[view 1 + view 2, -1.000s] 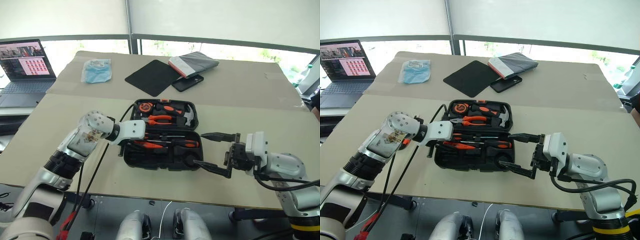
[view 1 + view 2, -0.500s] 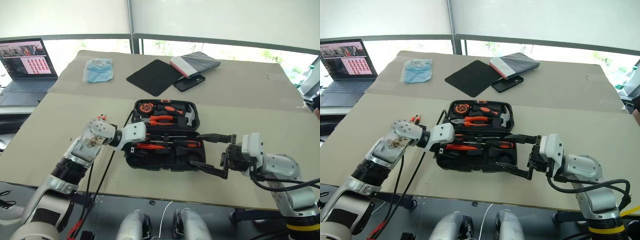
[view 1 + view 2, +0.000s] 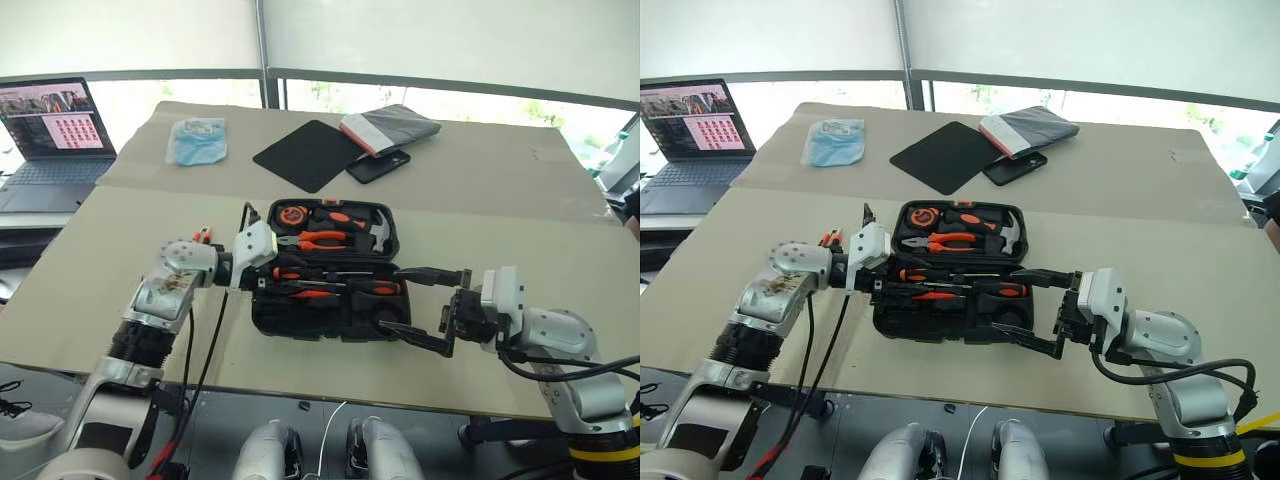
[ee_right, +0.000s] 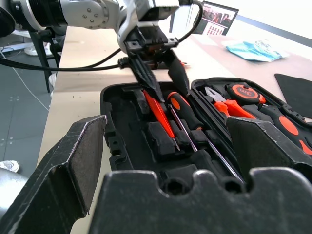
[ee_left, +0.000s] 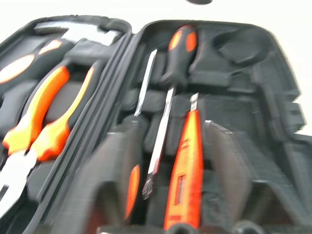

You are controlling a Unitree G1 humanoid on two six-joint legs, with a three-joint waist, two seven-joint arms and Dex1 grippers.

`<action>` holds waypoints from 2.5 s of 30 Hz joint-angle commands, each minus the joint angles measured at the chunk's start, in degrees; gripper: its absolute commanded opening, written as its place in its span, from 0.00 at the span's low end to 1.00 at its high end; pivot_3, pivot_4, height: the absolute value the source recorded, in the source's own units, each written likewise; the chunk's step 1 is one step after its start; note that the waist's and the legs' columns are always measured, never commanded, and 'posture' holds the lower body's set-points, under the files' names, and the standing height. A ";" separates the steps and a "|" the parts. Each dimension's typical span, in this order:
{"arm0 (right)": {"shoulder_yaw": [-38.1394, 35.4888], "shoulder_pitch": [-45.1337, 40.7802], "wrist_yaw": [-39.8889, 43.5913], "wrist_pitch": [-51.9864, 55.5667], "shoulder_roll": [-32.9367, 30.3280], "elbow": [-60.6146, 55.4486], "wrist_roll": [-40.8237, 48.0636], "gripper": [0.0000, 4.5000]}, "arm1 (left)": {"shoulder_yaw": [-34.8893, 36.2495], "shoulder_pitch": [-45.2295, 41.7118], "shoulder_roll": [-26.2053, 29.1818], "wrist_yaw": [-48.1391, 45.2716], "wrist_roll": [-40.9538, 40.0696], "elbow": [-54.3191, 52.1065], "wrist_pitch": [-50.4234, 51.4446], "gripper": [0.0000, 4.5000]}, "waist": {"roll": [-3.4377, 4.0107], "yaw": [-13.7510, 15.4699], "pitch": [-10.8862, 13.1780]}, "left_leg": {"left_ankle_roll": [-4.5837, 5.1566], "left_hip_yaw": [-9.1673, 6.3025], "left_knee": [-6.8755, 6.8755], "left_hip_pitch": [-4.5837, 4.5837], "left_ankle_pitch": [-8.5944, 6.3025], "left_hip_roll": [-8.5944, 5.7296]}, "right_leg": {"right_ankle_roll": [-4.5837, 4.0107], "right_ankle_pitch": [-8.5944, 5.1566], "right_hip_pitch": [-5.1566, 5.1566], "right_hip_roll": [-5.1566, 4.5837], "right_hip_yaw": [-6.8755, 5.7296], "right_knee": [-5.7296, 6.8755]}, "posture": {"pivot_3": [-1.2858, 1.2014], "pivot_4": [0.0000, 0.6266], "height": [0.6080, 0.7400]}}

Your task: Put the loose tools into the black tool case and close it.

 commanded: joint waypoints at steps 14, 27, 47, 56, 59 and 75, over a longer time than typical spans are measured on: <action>-1.00 0.90 -1.84 -1.07 0.29 -1.86 0.01 1.00 | -1.86 3.92 -0.15 0.66 2.91 0.77 -4.52 0.01 | 0.00 0.04 0.00 | 0.01 0.00 0.01 0.04 -0.01 0.00 | -0.02 0.00 -0.01 -0.10 0.02 0.11 | 0.52 0.24 1.00; -0.38 0.33 -2.28 -1.15 0.78 -1.17 -0.23 1.00 | -2.19 6.46 1.23 1.22 2.69 -2.47 0.17 0.01 | 0.01 -0.08 -0.01 | 0.02 0.00 0.01 0.10 -0.01 0.00 | -0.02 -0.01 -0.01 -0.13 0.05 0.22 | 0.52 0.24 1.00; -1.88 0.83 4.44 -13.54 2.68 7.73 0.39 1.00 | 42.34 44.44 0.69 20.09 -15.27 -19.39 -2.79 0.79 | -0.01 -1.03 0.00 | -0.23 -0.04 -0.09 0.15 -0.13 0.01 | -0.04 -0.04 -0.04 -0.69 0.02 0.24 | 0.52 0.24 1.00; -2.92 1.81 4.85 -12.09 5.58 5.85 5.88 1.00 | 53.74 55.48 -4.21 30.26 -17.88 -19.51 -3.41 0.99 | -0.03 0.14 -0.01 | -0.08 -0.16 -0.13 0.15 -0.66 0.00 | -0.12 -0.09 -0.08 -0.82 -0.15 -0.22 | 0.52 0.24 1.00; -2.50 1.89 4.84 -12.31 6.07 5.71 5.31 1.00 | 51.20 53.16 -2.99 33.34 -19.28 -22.96 2.00 0.99 | -0.04 0.61 -0.02 | -0.10 -0.20 -0.13 0.12 -0.66 0.00 | -0.12 -0.08 -0.06 -0.82 -0.19 -0.27 | 0.52 0.24 1.00; -0.27 -2.56 1.18 -6.72 8.05 3.08 6.80 1.00 | 28.28 15.08 0.82 56.68 -15.15 -17.39 35.69 0.99 | -0.10 -0.09 -0.03 | -0.62 -0.14 -0.45 0.48 -0.28 -0.08 | 0.09 0.07 0.59 -0.43 -0.18 -0.28 | 0.52 0.24 1.00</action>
